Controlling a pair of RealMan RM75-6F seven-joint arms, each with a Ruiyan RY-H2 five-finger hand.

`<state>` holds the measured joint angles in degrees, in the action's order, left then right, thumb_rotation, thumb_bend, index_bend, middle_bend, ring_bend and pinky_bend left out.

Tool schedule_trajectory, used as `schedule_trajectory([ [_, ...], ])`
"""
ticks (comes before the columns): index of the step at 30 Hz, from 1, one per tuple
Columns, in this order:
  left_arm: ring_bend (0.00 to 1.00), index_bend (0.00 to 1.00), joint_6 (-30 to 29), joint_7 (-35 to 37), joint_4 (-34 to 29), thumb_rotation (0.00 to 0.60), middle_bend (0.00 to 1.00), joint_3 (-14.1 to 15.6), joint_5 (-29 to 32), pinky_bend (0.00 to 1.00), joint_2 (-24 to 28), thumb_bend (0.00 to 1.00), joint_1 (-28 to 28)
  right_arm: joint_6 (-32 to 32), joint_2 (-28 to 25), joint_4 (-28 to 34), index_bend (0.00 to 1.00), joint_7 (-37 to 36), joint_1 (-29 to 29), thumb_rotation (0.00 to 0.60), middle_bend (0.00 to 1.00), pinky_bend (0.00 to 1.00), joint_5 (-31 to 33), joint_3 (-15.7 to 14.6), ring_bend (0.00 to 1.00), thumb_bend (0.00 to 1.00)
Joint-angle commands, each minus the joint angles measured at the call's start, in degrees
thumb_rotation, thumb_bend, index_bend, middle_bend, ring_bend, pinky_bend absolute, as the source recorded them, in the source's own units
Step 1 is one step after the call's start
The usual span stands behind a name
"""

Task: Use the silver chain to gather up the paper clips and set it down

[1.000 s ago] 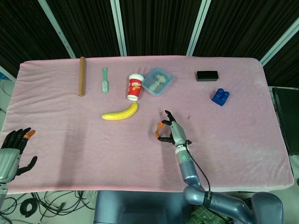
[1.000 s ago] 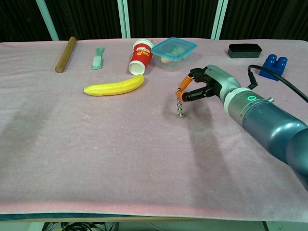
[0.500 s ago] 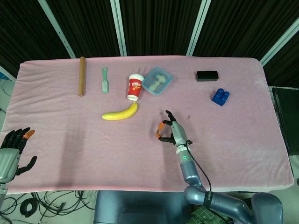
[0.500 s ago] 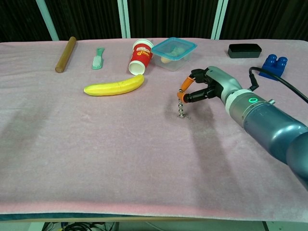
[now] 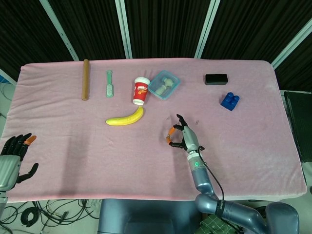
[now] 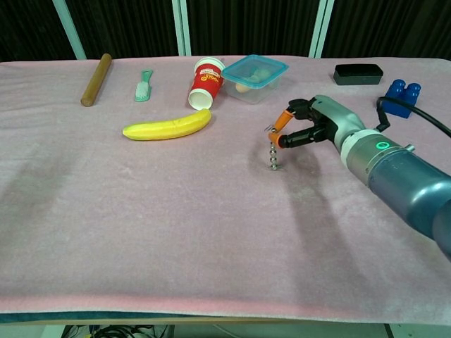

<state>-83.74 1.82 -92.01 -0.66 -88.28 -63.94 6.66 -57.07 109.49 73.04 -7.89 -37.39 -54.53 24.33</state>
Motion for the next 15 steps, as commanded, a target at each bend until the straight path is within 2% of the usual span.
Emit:
schedule_trajectory([
  [1, 0.0, 0.12, -0.1, 0.1, 0.0, 0.6, 0.05, 0.0, -0.1, 0.0, 0.0, 0.36, 0.0, -0.4, -1.0, 0.6, 0.67, -0.4, -0.1, 0.6, 0.0, 0.21, -0.8, 0.9, 0.06, 0.38],
  [9, 0.0, 0.12, 0.3, 0.8, 0.1, 0.6, 0.05, -0.2, 0.3, 0.0, 0.0, 0.36, 0.1, 0.7, -7.2, 1.9, 0.67, 0.8, -0.2, 0.6, 0.0, 0.21, 0.0, 3.5, 0.06, 0.38],
  [15, 0.0, 0.12, 0.7, 0.7, -0.1, 0.6, 0.05, -0.3, 0.8, 0.0, 0.0, 0.36, 0.2, 2.6, -8.9, 0.2, 0.67, 0.7, -1.9, 0.6, 0.0, 0.21, 2.0, 5.5, 0.06, 0.38],
])
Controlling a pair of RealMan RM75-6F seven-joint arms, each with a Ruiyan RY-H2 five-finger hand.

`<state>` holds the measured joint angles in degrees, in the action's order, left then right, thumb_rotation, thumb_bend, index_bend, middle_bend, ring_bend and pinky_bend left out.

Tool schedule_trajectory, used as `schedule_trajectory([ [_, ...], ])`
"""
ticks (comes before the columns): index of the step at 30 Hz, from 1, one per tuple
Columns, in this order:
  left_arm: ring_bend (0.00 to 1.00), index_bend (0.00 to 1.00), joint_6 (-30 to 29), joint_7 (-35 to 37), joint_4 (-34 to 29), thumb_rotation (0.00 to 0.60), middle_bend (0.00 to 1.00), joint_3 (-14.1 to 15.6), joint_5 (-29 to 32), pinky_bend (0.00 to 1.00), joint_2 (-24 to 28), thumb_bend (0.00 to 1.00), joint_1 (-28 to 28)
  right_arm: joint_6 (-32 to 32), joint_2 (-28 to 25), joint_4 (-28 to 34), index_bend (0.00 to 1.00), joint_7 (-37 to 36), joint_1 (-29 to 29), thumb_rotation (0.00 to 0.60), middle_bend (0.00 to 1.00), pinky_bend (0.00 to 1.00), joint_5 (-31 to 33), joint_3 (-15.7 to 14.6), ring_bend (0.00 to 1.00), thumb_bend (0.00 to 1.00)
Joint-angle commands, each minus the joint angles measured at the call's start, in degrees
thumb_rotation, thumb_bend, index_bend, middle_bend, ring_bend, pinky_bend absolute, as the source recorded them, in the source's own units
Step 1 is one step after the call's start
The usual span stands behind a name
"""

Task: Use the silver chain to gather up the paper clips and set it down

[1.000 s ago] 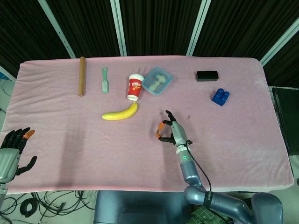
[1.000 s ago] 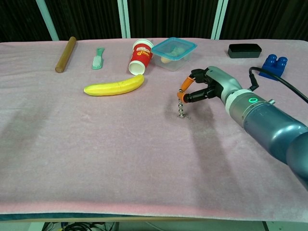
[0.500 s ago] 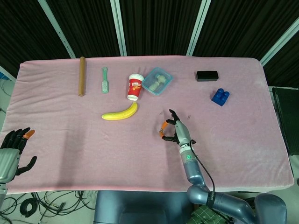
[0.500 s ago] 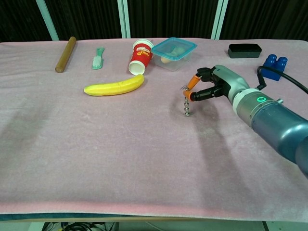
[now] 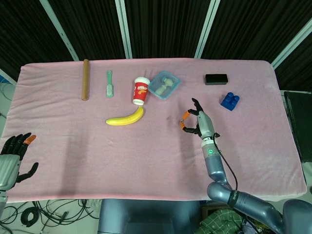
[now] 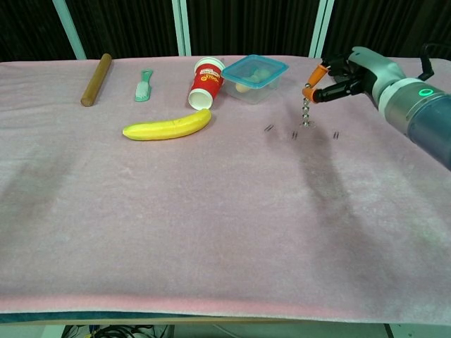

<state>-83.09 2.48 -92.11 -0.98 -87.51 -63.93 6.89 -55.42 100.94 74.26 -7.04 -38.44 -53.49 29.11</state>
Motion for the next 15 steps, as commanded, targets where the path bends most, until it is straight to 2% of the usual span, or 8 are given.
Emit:
schedule_trajectory([
  [1, 0.0, 0.12, 0.0, 0.0, 0.0, 0.6, 0.05, -0.1, 0.1, 0.0, 0.0, 0.36, 0.0, 1.6, -0.4, -1.6, 0.67, -0.3, -1.3, 0.6, 0.0, 0.21, 1.4, 1.1, 0.06, 0.38],
  [9, 0.0, 0.12, 0.1, -0.7, -0.3, 0.6, 0.05, -0.4, 0.8, 0.0, -0.2, 0.36, 0.0, 6.6, 1.5, -9.7, 0.67, -4.6, -5.6, 0.6, 0.0, 0.21, 3.5, 3.6, 0.06, 0.38],
  [15, 0.0, 0.12, 0.0, -1.1, -0.4, 0.6, 0.05, -0.4, 1.0, 0.0, -0.3, 0.36, -0.1, 8.9, 3.9, -15.8, 0.67, -7.9, -8.0, 0.6, 0.0, 0.21, 2.9, 3.8, 0.06, 0.38],
])
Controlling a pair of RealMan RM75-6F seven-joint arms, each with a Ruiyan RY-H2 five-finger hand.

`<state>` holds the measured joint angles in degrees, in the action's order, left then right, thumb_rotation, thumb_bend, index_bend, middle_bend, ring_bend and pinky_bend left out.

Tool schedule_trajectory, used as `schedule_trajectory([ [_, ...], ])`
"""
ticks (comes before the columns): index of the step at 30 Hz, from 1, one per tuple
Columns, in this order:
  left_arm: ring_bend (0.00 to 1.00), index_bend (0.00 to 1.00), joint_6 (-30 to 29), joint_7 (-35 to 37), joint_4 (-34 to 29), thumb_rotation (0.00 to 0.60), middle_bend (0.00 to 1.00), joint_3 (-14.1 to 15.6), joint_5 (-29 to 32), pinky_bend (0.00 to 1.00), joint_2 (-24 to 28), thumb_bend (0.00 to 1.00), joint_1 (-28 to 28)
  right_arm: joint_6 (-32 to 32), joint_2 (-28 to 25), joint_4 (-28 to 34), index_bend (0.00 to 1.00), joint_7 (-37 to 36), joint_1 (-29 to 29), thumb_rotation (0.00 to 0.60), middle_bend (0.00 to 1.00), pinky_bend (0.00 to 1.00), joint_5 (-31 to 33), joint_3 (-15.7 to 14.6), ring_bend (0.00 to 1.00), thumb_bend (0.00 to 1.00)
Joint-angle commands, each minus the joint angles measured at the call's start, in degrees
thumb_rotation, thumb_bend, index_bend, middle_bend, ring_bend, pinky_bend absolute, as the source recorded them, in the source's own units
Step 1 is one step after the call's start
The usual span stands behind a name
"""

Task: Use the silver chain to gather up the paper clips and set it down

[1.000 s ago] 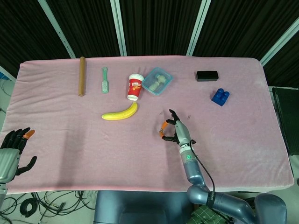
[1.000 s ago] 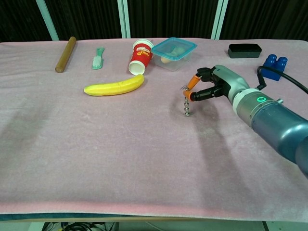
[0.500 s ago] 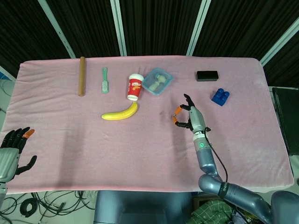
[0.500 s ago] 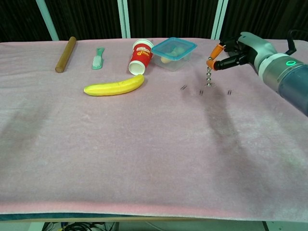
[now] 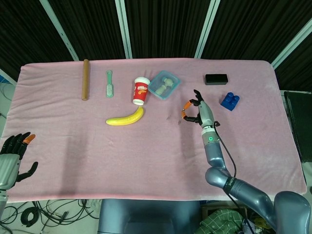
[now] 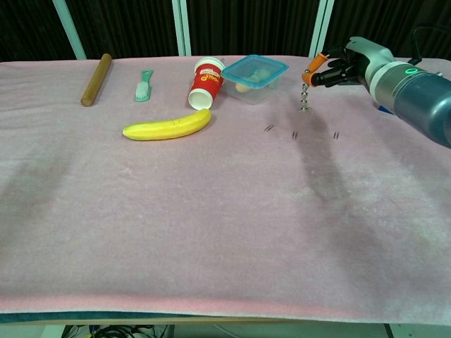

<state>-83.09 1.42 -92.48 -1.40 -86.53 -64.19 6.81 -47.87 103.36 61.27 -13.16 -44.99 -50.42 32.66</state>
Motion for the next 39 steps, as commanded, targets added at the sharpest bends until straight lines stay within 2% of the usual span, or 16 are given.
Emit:
schedule_trajectory([
  [1, 0.0, 0.12, 0.0, 0.0, -0.1, 0.6, 0.05, 0.0, 0.1, 0.0, 0.0, 0.36, 0.0, 1.7, 1.9, -3.8, 0.67, -2.2, -1.8, 0.6, 0.0, 0.21, -0.2, 0.2, 0.06, 0.38],
  [14, 0.0, 0.12, 0.5, 0.5, -0.2, 0.6, 0.05, -0.2, 0.6, 0.0, 0.1, 0.36, 0.1, 3.8, 6.1, -12.1, 0.68, -7.3, -5.0, 0.6, 0.0, 0.21, -1.6, 0.1, 0.06, 0.38],
  [25, 0.0, 0.12, 0.5, 0.9, 0.0, 0.6, 0.05, -0.2, 0.4, 0.0, 0.2, 0.36, 0.1, 4.0, 7.9, -15.4, 0.68, -9.4, -6.1, 0.6, 0.0, 0.21, -2.7, -0.3, 0.06, 0.38],
  [39, 0.0, 0.12, 0.4, 1.1, 0.0, 0.6, 0.05, -0.2, 0.4, 0.0, 0.1, 0.36, 0.0, 6.3, 11.5, -21.0, 0.68, -10.6, -9.3, 0.6, 0.0, 0.21, -1.6, 0.7, 0.06, 0.38],
])
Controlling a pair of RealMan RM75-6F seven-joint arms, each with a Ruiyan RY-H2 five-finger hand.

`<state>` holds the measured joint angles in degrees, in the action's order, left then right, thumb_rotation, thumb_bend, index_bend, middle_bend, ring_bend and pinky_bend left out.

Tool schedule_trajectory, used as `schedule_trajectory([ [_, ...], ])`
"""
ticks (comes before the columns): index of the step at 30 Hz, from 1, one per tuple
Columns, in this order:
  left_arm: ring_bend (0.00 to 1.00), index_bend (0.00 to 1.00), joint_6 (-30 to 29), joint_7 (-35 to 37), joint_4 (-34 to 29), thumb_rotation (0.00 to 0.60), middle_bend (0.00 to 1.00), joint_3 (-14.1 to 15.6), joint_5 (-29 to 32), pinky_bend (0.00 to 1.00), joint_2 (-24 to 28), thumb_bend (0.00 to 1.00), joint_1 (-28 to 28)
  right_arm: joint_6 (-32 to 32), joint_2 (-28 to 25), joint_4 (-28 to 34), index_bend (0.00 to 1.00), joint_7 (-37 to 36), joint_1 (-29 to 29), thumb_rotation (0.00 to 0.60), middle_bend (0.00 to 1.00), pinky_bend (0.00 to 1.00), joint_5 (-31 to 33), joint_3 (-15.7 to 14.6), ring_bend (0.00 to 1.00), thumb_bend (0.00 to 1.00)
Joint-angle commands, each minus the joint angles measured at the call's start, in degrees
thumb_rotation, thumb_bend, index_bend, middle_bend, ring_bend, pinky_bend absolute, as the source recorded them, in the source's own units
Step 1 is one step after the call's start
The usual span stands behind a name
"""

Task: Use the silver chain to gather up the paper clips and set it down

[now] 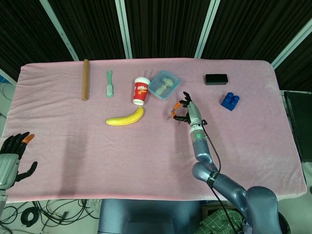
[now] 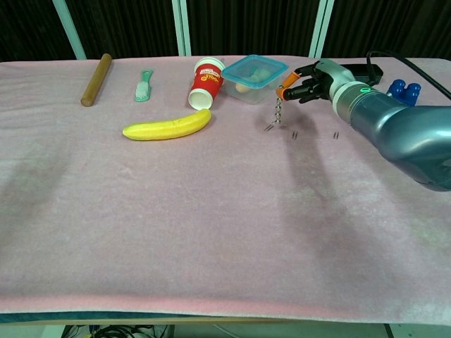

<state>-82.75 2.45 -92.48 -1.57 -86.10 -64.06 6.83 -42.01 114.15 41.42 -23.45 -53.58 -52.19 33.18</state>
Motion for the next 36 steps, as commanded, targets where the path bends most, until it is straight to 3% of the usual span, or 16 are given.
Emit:
schedule_trajectory([
  [1, 0.0, 0.12, 0.1, 0.1, 0.1, 0.6, 0.05, 0.0, 0.0, 0.0, 0.0, 0.36, 0.0, 0.5, 1.0, -1.6, 0.68, -0.4, -0.9, 0.6, 0.0, 0.21, 0.1, 0.3, 0.06, 0.38],
  [23, 0.0, 0.12, 0.3, 0.4, 0.0, 0.6, 0.05, 0.0, 0.2, 0.0, 0.2, 0.36, 0.1, 1.4, 5.4, -9.2, 0.68, -5.4, -3.9, 0.6, 0.0, 0.21, -2.9, 0.0, 0.06, 0.38],
  [36, 0.0, 0.12, 0.2, 0.0, 0.0, 0.6, 0.05, 0.0, 0.2, 0.0, 0.1, 0.36, 0.0, -5.1, 1.0, -0.4, 0.68, -3.8, -0.1, 0.6, 0.0, 0.21, -6.2, -1.9, 0.06, 0.38],
])
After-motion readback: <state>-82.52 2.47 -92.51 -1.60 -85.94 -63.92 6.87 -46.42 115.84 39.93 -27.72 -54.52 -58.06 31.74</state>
